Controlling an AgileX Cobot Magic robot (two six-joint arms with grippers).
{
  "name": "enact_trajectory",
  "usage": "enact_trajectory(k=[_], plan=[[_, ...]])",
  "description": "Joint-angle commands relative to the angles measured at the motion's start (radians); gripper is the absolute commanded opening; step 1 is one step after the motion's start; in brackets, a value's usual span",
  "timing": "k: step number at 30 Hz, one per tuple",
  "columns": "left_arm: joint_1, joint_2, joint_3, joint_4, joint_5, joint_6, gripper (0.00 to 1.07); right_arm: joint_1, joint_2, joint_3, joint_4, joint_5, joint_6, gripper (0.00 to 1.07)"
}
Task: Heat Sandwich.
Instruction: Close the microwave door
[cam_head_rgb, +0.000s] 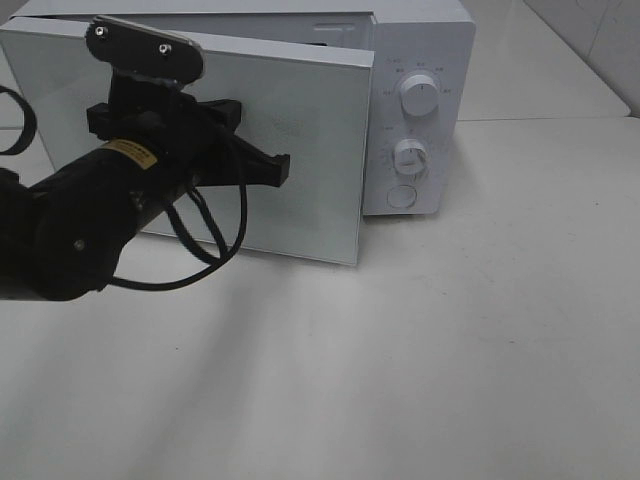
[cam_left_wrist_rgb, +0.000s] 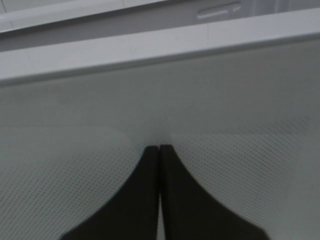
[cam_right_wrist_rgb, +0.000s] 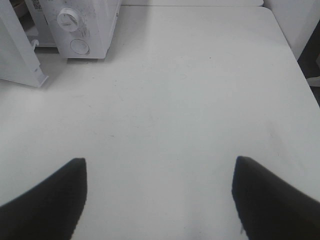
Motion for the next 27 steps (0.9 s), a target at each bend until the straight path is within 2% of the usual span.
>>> enact_trajectory(k=[1,5,15,22,27], plan=[[-0.005,0.021,-0.063,-0.057,0.034,0.046,0.0,-0.008,-0.026,0.002,0.003,-0.01,-0.005,0.76],[-0.005,0.049,-0.128,-0.105,0.053,0.09,0.0,-0.008,-0.026,0.002,0.003,-0.01,-0.005,0.76],[-0.005,0.124,-0.239,-0.115,0.058,0.092,0.0,-0.008,-0.026,0.002,0.003,-0.01,-0.005,0.76],[0.003,0.166,-0.331,-0.235,0.097,0.201,0.0,-0.008,-0.026,0.002,0.003,-0.01,-0.004,0.76],[0.039,0.184,-0.389,-0.238,0.129,0.2,0.0,-0.008,-0.026,0.002,0.003,-0.01,-0.004,0.76]])
